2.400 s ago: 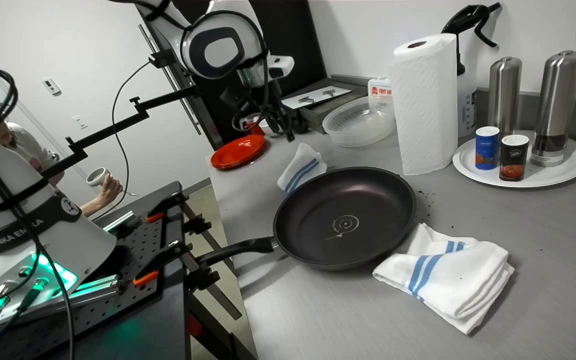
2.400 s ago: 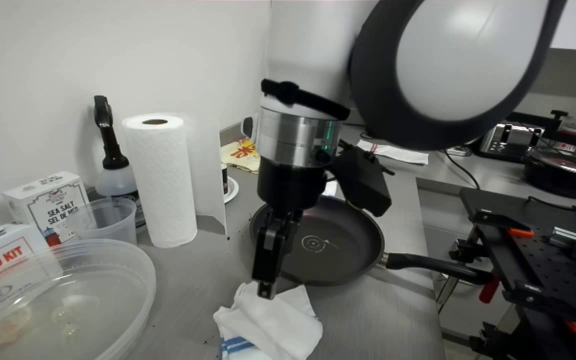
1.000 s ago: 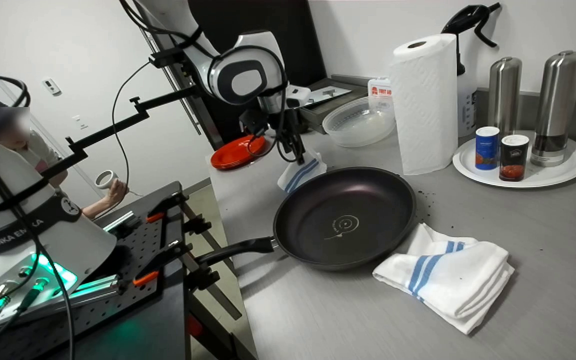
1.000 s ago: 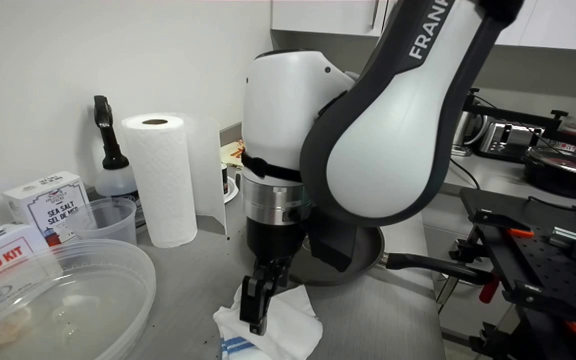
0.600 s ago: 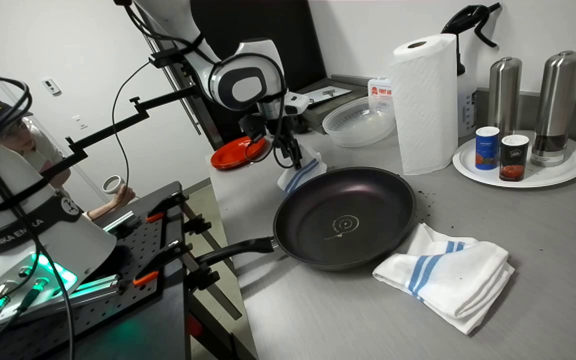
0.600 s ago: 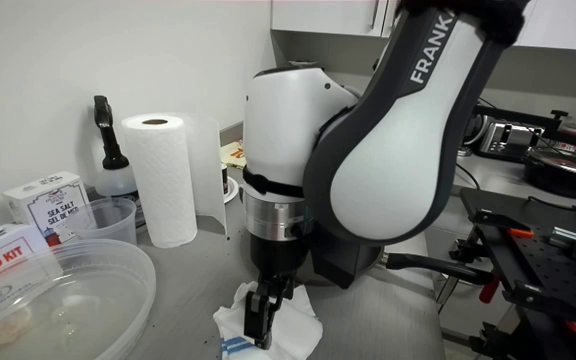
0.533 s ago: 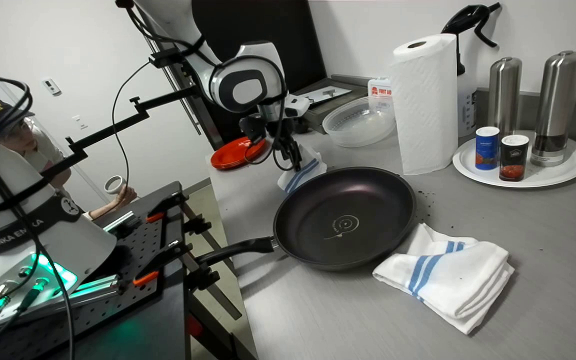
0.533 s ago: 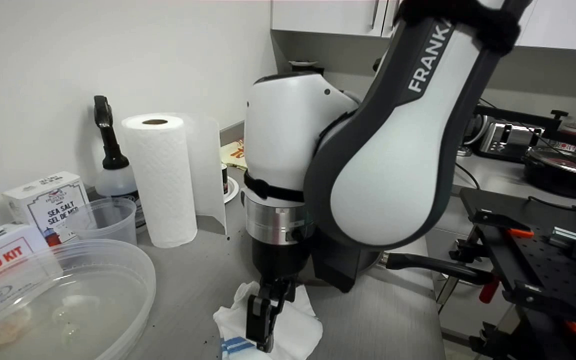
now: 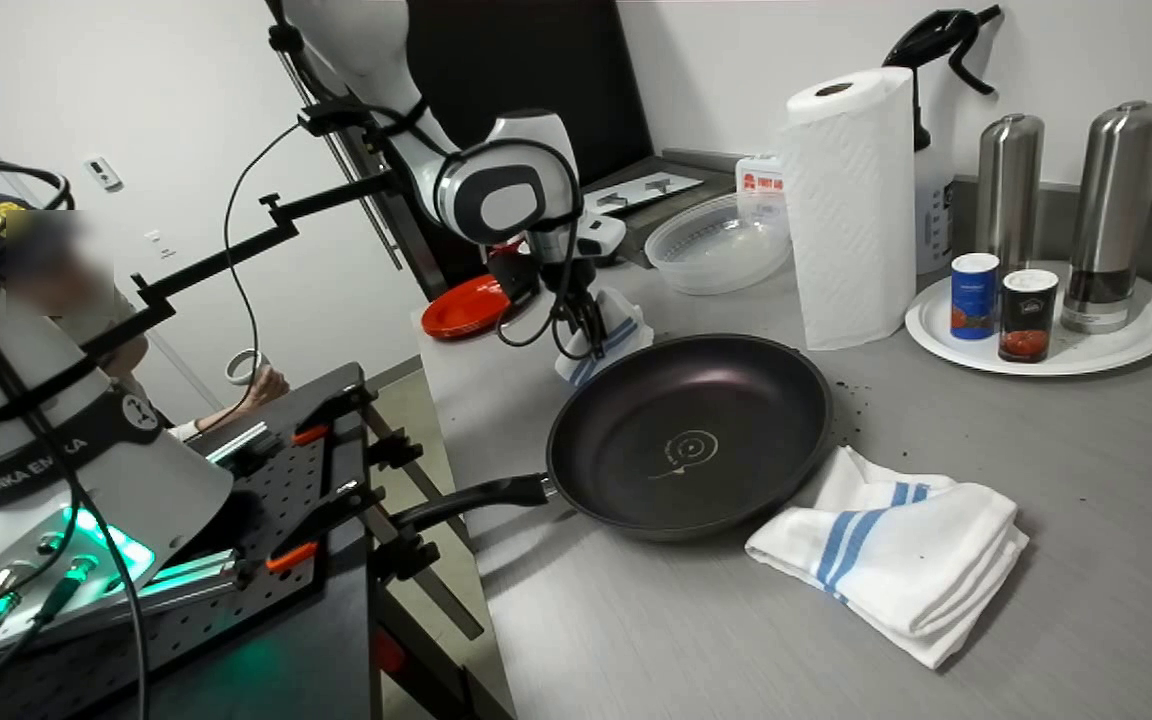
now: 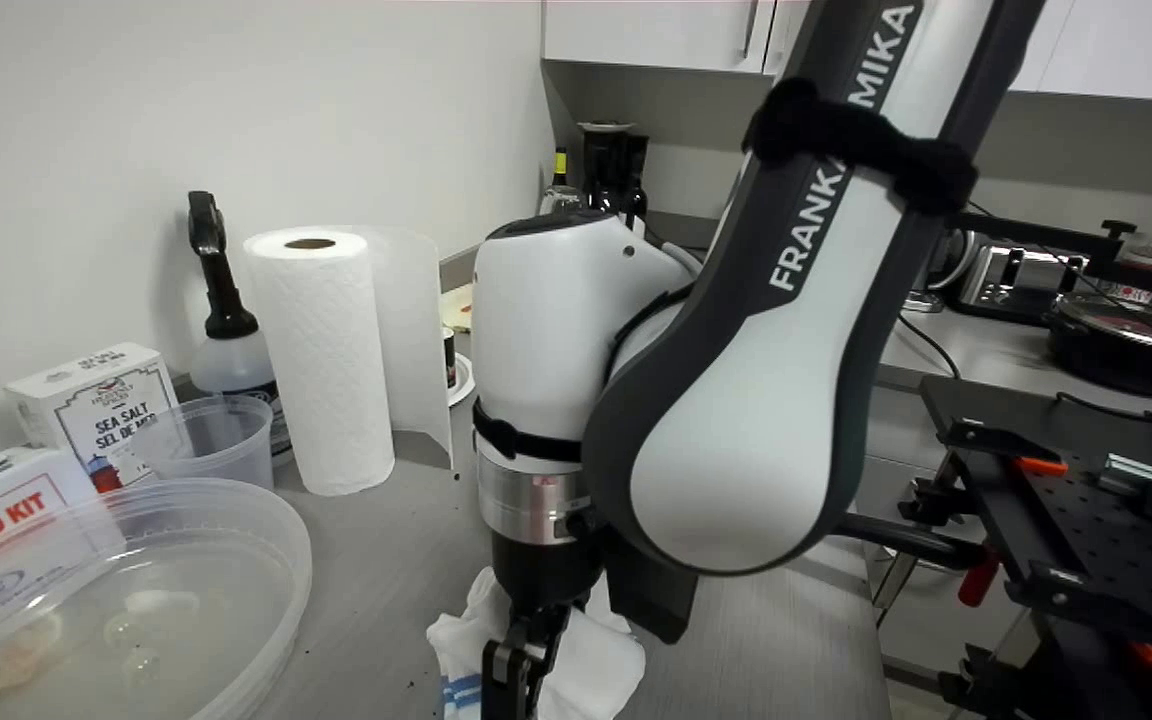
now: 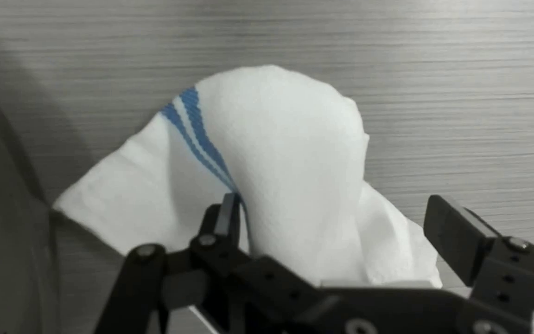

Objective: Pick up the kitchen towel and clean the pan

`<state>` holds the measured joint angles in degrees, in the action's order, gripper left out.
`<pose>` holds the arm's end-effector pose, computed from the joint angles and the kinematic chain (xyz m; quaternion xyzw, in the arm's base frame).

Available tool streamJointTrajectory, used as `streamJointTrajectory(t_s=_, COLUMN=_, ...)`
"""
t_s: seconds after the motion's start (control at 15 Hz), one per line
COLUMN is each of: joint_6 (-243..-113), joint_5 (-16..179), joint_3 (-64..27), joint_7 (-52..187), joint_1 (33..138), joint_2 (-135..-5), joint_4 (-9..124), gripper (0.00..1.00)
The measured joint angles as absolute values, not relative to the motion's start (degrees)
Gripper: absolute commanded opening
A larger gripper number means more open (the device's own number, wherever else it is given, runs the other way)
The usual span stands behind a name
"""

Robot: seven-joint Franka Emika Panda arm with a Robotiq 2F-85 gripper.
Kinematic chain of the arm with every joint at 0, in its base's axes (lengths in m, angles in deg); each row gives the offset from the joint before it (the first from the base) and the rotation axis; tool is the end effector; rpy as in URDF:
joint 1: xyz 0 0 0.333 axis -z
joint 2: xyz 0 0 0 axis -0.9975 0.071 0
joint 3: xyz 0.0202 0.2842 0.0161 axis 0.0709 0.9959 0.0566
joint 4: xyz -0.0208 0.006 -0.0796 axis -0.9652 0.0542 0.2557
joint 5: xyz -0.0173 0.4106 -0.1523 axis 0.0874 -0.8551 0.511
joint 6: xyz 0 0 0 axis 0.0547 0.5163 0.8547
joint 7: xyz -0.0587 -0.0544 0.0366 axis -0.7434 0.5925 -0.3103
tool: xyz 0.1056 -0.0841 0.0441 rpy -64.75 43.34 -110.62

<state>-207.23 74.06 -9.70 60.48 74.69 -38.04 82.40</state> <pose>0.5099 0.1583 -0.0833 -0.9987 0.0140 0.0295 0.0386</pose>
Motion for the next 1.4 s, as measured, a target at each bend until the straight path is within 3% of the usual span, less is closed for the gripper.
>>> streamJointTrajectory(t_s=0.07, joint_6=-207.2, joint_5=74.1, joint_3=-9.7, joint_7=60.3, joint_1=74.5, joint_2=-37.4, joint_4=81.8, gripper=1.00)
streamJointTrajectory(t_s=0.13, joint_6=-207.2, joint_5=74.1, joint_3=-9.7, joint_7=60.2, joint_1=74.2, joint_2=-36.8, joint_4=81.2, gripper=0.75)
streamJointTrajectory(t_s=0.27, joint_6=-207.2, joint_5=74.1, joint_3=-9.7, joint_7=60.1, joint_1=73.9, joint_2=-35.8, joint_4=80.2, gripper=0.67)
streamJointTrajectory(t_s=0.67, joint_6=-207.1, joint_5=74.1, joint_3=-9.9, joint_7=60.1, joint_1=73.6, joint_2=-34.6, joint_4=78.4, gripper=0.19)
streamJointTrajectory(t_s=0.87, joint_6=-207.1, joint_5=74.1, joint_3=-9.9, joint_7=60.1, joint_1=73.5, joint_2=-34.7, joint_4=77.6, gripper=0.02)
streamJointTrajectory(t_s=1.4, joint_6=-204.7, joint_5=74.1, joint_3=-10.0, joint_7=60.1, joint_1=72.6, joint_2=-37.0, joint_4=78.0, gripper=0.04)
